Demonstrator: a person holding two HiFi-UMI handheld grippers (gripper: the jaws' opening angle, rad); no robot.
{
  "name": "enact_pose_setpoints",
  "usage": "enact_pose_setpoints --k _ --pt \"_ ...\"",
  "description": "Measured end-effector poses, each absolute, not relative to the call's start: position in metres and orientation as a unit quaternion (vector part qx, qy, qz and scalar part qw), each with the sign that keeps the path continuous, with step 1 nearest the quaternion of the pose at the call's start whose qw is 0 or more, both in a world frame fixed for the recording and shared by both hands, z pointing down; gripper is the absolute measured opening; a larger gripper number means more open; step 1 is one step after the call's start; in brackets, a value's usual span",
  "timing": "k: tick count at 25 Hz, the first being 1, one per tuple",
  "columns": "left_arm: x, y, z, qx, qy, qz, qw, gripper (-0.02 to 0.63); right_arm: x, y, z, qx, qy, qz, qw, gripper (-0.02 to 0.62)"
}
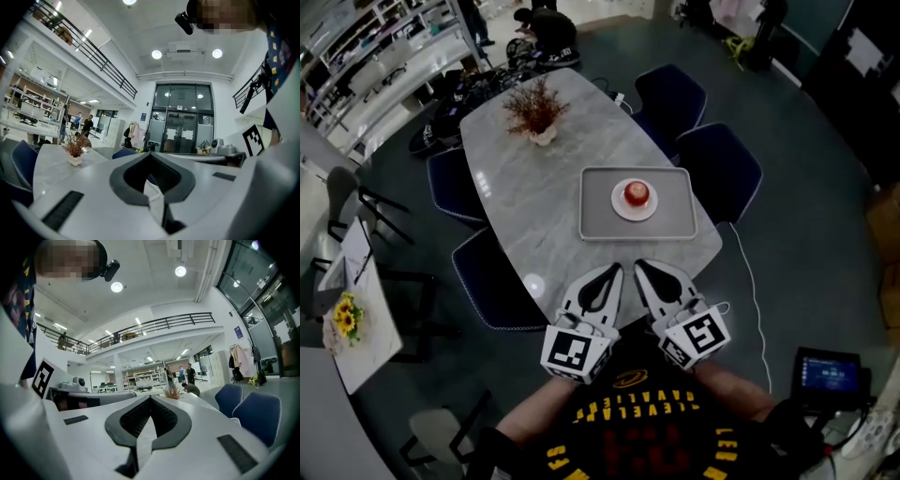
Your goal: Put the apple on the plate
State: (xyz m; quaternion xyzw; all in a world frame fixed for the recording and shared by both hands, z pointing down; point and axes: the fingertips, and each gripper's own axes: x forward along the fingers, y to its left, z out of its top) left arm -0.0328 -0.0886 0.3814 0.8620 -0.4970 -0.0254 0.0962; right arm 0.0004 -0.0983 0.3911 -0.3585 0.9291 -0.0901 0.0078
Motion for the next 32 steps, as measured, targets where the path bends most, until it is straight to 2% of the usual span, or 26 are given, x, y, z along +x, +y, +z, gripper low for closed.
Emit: enact_pose_setpoints --k 32 --pt "-0.041 -0.097 0.38 0.871 -0.481 -0.031 0.095 0.002 -0.008 -0.105 0.388 -0.381 0.923 -0.057 -0.011 0.006"
